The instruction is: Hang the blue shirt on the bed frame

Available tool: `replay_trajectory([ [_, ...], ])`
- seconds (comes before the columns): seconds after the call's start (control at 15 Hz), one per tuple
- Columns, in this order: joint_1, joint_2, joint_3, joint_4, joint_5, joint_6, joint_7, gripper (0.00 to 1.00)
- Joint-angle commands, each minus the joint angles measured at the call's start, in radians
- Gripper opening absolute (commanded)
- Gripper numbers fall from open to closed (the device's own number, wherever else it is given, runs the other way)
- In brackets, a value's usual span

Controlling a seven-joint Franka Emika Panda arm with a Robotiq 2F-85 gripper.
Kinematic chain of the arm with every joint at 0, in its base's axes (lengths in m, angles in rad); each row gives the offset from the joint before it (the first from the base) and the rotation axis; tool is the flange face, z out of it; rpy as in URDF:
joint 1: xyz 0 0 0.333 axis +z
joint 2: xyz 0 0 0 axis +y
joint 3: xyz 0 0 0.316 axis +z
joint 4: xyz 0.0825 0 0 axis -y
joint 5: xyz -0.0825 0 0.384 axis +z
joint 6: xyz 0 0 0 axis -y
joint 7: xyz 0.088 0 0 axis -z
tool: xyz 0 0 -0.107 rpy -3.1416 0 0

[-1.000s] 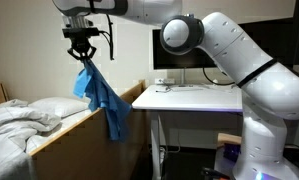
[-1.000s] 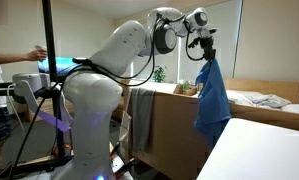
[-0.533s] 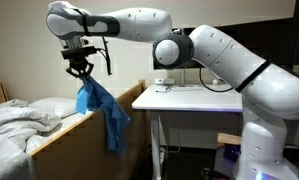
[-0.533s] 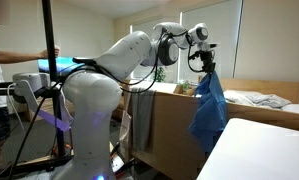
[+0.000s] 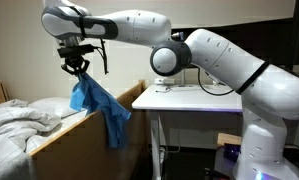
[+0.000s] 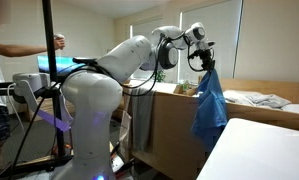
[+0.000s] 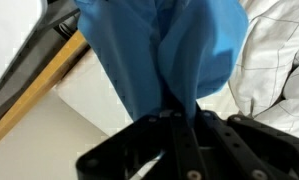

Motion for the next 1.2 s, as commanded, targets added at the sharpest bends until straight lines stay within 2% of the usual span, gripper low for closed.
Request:
replay_trajectory([
  [0.0, 0.024, -0.024, -0.021, -0.027, -0.030, 0.091, -0.017, 0.02],
  [0.2, 0.027, -0.020, -0.018, -0.017, -0.016, 0.200, 0.002, 0.02],
  [0.47, 0.029, -0.031, -0.016, -0.037, -0.009, 0.267, 0.004, 0.02],
  [1.13, 0.013, -0.060, -0.027, -0.065, 0.006, 0.202, 0.077, 0.02],
])
